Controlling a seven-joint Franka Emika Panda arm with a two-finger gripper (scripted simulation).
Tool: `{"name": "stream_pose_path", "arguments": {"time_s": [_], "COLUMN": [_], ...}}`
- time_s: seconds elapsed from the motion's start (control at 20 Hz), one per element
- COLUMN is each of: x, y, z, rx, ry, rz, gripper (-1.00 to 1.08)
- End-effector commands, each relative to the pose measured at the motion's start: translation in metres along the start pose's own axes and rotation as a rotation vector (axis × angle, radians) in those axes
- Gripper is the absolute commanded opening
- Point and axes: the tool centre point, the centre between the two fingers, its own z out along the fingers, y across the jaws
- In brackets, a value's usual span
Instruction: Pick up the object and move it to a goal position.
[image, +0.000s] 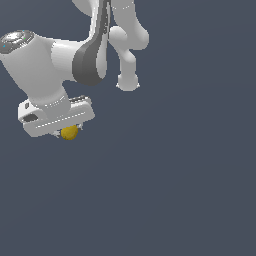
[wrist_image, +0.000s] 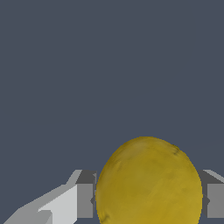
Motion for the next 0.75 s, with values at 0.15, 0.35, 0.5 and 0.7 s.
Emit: {"name": "stream_pose_path", "arguments": {"time_s": [0.15, 0.35, 0.5, 0.7], "x": [0.003, 0.005, 0.006, 0.006], "y": [0.02, 0.029, 0.033, 0.034], "z": [-0.019, -0.027, -0.031, -0.032], "rx": [0.0, 0.0, 0.0, 0.0], "ry": [0.0, 0.0, 0.0, 0.0], "rz": [-0.001, -0.001, -0.001, -0.001], "gripper": [-1.0, -1.0, -1.0, -1.0]}}
